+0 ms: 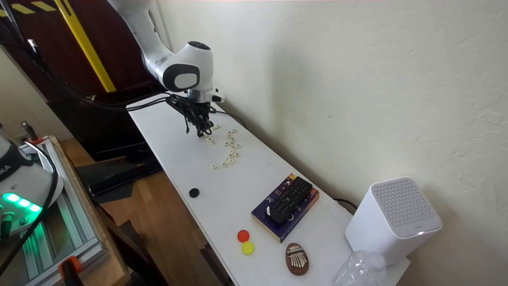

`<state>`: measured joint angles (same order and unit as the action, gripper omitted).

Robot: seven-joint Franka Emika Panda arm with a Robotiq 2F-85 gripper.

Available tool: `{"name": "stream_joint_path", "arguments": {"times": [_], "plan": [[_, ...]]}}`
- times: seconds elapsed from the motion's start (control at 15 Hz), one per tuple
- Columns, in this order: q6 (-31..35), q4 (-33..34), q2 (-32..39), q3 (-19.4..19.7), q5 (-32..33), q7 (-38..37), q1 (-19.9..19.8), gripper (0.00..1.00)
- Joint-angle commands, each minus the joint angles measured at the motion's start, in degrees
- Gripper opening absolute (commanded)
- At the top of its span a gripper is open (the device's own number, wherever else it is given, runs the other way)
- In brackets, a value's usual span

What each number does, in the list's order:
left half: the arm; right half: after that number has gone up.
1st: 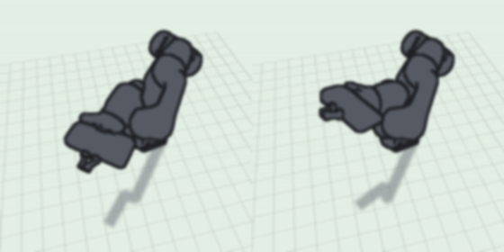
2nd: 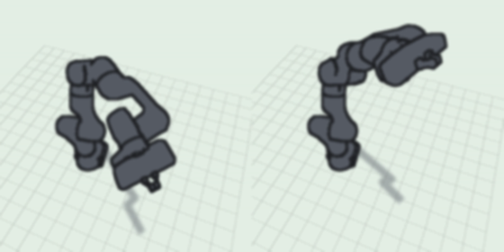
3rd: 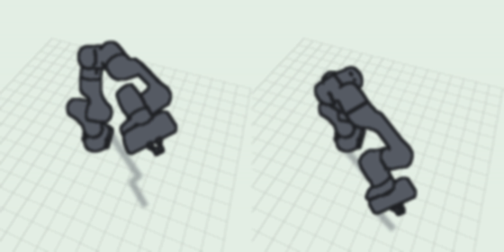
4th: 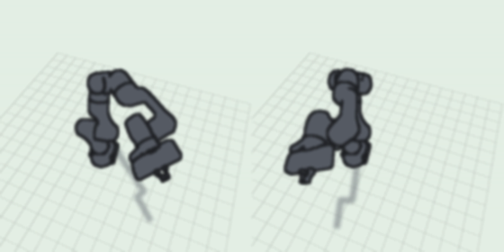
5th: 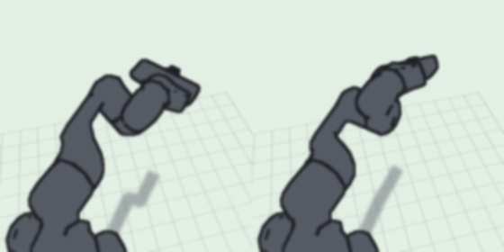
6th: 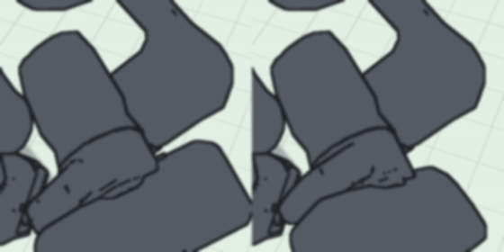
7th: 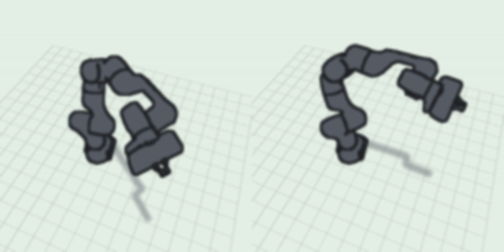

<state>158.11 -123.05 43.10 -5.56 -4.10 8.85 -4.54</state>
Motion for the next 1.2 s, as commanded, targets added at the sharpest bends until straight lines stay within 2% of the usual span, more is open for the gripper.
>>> {"name": "stream_joint_path", "arguments": {"times": [0.0, 1.13], "plan": [[1.11, -1.44, -0.97, -0.73, 0.65, 0.99, -0.71, 0.00], [0.03, 0.54, 0.00, 0.25, 2.04, 2.73, -0.31, 0.00]]}}
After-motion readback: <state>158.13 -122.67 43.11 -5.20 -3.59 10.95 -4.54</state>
